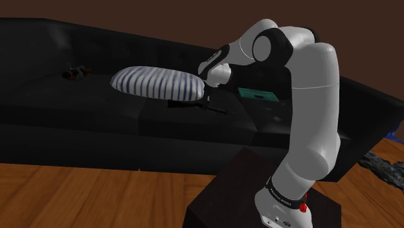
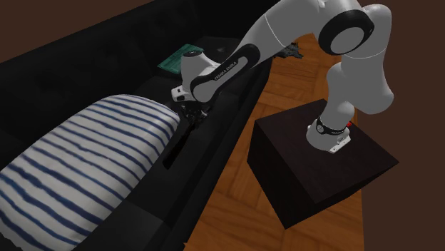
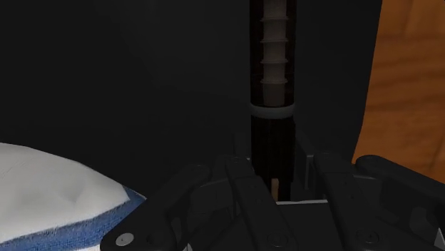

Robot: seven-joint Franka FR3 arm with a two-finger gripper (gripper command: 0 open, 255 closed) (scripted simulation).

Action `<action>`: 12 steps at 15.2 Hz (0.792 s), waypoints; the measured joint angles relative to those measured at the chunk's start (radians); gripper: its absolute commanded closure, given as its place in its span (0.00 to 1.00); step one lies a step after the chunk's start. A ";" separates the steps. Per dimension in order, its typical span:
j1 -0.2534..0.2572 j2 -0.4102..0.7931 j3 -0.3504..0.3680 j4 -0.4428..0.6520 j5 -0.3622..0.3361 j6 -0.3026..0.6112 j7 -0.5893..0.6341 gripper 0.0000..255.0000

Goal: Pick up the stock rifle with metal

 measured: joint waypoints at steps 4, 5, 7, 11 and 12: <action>0.012 -0.039 -0.015 -0.001 -0.025 -0.035 0.020 1.00; 0.012 -0.045 -0.018 0.005 -0.030 -0.046 0.023 1.00; 0.015 -0.060 -0.024 0.009 -0.040 -0.064 0.031 1.00; 0.026 -0.096 -0.036 0.018 -0.065 -0.104 0.053 1.00; 0.027 -0.104 -0.038 0.021 -0.071 -0.114 0.058 1.00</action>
